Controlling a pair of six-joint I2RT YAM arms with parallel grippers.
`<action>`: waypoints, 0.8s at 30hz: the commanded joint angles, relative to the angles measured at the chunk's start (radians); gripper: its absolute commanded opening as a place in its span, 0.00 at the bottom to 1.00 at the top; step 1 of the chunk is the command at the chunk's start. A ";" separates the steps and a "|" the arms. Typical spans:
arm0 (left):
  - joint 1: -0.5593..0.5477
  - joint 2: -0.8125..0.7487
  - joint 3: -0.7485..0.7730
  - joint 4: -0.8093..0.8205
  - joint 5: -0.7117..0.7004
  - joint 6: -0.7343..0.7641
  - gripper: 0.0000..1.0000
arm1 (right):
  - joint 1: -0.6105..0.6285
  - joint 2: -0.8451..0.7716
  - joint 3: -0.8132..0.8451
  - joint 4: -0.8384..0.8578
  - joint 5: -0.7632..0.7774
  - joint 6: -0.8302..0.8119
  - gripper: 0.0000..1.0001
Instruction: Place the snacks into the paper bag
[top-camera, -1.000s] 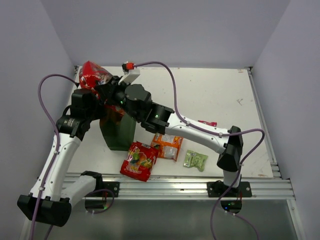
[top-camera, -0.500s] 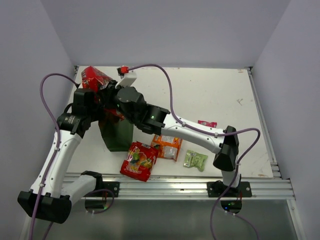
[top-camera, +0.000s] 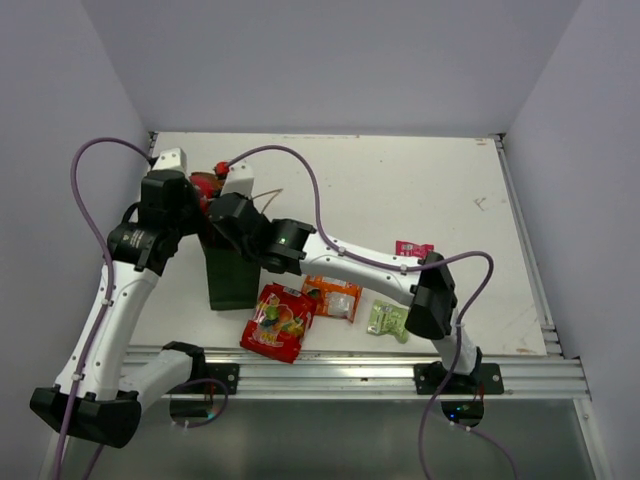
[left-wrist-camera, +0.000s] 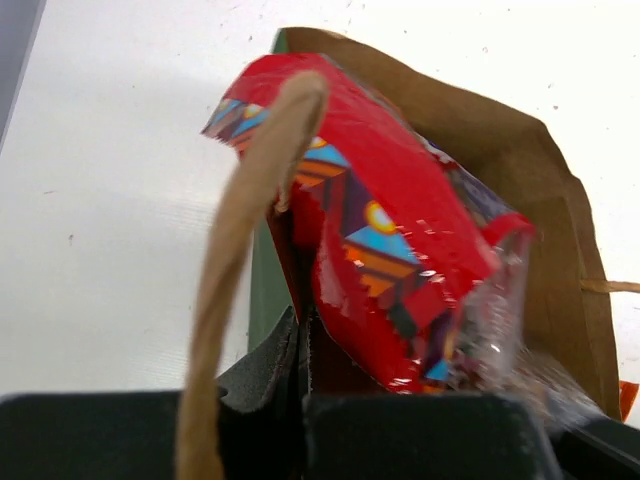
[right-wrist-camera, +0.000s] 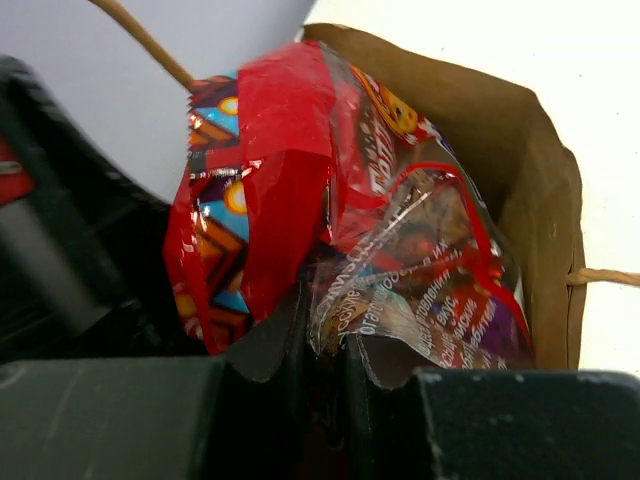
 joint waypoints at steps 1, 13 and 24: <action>-0.015 -0.028 0.024 0.102 0.051 0.022 0.00 | 0.020 0.066 0.113 0.002 -0.048 -0.030 0.00; -0.015 -0.061 -0.109 0.165 0.063 0.068 0.00 | 0.023 0.018 0.305 0.018 -0.082 -0.221 0.50; -0.015 -0.088 -0.112 0.108 -0.049 0.146 0.00 | 0.058 -0.280 0.219 -0.053 -0.068 -0.353 0.77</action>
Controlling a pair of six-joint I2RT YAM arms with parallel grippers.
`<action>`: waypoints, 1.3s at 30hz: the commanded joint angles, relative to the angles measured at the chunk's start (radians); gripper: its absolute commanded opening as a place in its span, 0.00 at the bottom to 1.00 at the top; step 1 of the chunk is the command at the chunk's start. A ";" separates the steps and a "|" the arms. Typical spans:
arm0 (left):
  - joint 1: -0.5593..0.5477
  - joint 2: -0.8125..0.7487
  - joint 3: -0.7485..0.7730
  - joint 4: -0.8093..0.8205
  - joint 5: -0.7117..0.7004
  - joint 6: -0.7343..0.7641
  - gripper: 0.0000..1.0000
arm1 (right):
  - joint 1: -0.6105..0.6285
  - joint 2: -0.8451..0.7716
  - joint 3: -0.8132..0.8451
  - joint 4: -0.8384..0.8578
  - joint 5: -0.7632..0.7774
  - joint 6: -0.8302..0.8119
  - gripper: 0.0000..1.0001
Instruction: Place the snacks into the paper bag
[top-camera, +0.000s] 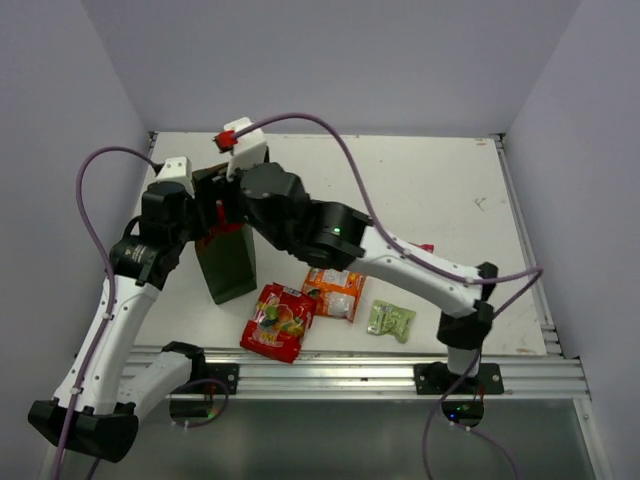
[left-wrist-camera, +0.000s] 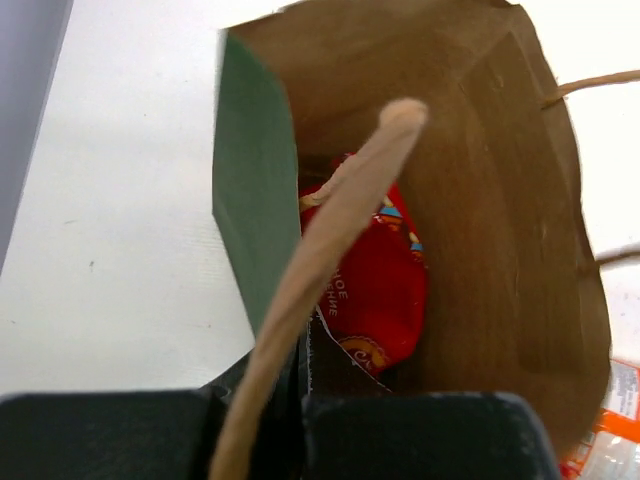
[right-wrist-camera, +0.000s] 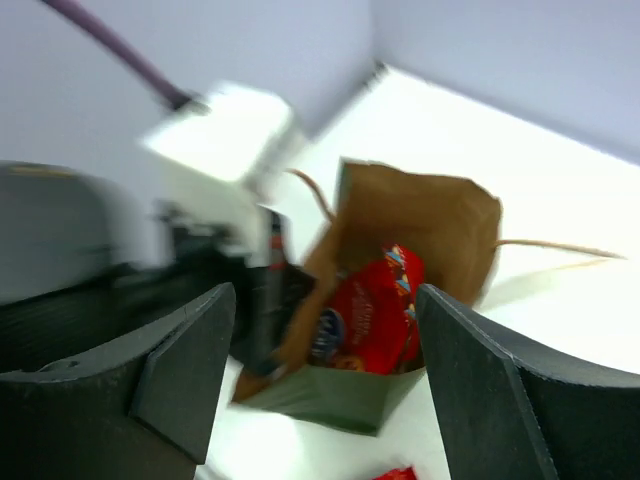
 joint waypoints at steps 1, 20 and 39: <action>-0.002 -0.012 -0.020 0.032 -0.034 0.068 0.00 | 0.041 -0.264 -0.026 0.071 -0.023 -0.020 0.76; 0.002 -0.127 -0.144 0.073 -0.232 0.088 0.00 | 0.035 -0.348 -0.899 0.144 -0.204 0.104 0.73; 0.024 -0.176 -0.184 0.110 -0.156 0.107 0.00 | -0.097 -0.186 -1.113 0.203 -0.460 0.129 0.69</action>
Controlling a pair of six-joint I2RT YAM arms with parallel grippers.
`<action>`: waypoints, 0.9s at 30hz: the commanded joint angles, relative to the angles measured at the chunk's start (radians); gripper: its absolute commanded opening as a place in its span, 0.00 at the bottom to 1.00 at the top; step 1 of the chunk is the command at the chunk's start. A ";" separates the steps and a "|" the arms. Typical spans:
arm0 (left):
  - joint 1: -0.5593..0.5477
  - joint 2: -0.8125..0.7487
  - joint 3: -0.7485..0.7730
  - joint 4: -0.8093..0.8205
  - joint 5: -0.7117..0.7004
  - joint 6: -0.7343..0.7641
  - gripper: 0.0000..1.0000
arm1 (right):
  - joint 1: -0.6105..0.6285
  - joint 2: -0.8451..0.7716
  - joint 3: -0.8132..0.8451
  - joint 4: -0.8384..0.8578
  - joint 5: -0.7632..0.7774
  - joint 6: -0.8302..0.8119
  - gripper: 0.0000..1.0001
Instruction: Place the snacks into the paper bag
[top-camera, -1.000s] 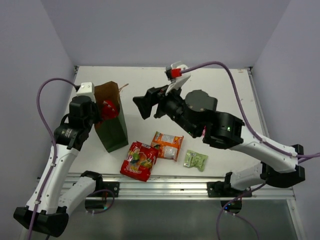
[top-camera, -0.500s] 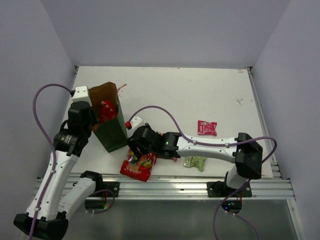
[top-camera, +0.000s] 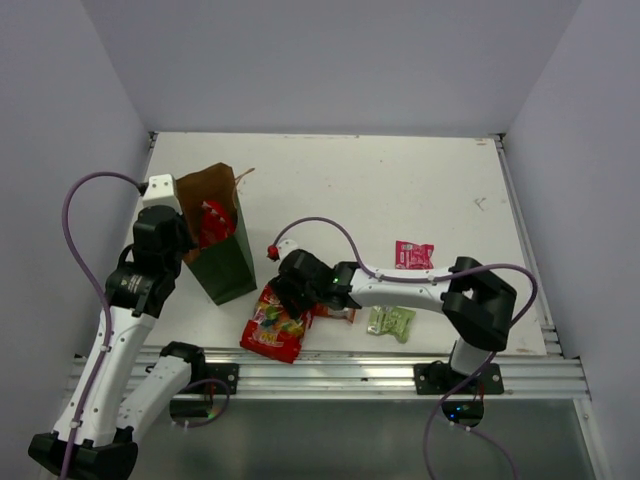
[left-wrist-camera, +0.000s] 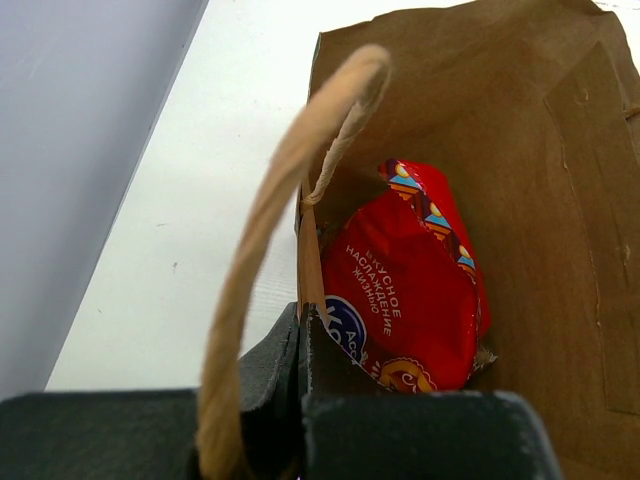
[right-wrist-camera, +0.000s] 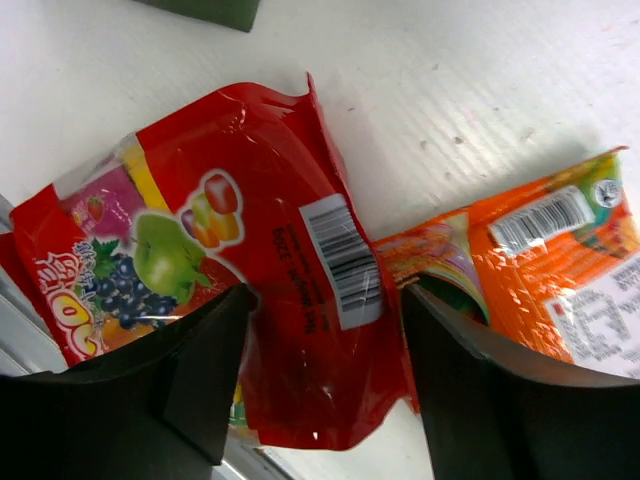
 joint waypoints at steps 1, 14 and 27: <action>0.008 -0.006 -0.009 0.011 0.018 0.028 0.00 | -0.033 0.066 0.023 0.003 -0.133 0.006 0.66; 0.014 -0.005 -0.005 0.013 0.034 0.028 0.00 | -0.038 -0.156 0.214 -0.433 0.107 -0.056 0.00; 0.016 -0.005 -0.009 0.013 0.008 0.007 0.00 | -0.038 0.165 1.515 -0.850 0.594 -0.365 0.00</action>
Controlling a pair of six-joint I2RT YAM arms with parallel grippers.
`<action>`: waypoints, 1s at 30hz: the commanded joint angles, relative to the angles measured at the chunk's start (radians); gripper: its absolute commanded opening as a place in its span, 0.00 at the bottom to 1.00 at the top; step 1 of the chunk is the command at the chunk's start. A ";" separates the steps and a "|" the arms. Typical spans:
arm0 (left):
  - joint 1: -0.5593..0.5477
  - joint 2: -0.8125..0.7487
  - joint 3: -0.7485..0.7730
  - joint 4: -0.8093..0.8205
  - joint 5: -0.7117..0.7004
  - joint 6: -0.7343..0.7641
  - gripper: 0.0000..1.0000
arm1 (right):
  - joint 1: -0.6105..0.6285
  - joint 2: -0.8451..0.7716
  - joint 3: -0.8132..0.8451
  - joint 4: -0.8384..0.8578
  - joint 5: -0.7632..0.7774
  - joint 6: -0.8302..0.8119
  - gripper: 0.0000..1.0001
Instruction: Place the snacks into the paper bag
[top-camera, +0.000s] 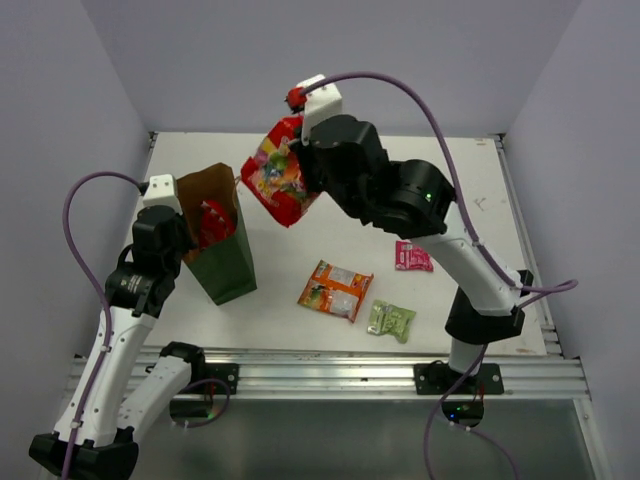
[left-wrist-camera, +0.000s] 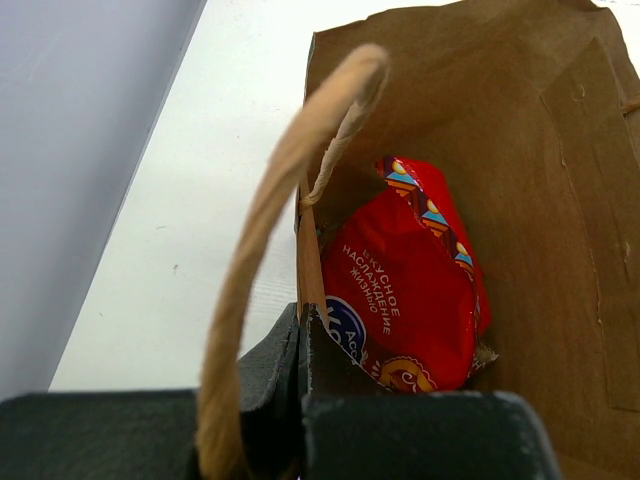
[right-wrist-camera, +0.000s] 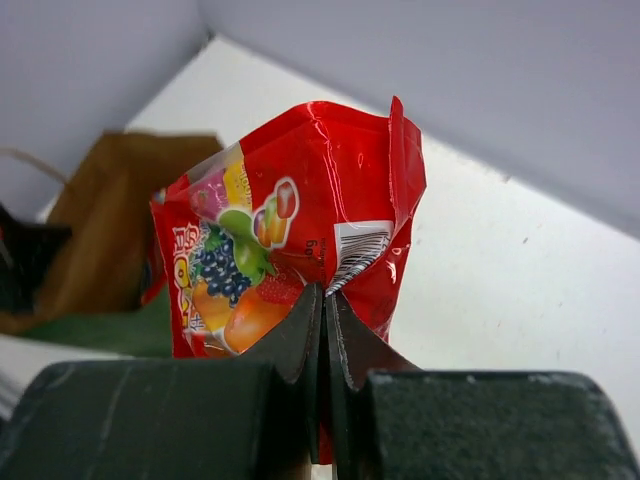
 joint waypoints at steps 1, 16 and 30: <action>0.010 -0.003 -0.008 0.010 -0.007 -0.010 0.00 | 0.002 0.057 0.090 0.115 0.217 -0.206 0.00; 0.010 0.016 -0.005 0.013 0.024 -0.042 0.00 | 0.042 0.169 0.150 0.802 0.170 -0.494 0.00; 0.010 0.013 -0.005 0.002 0.027 -0.072 0.00 | 0.094 0.239 0.127 1.081 0.059 -0.490 0.00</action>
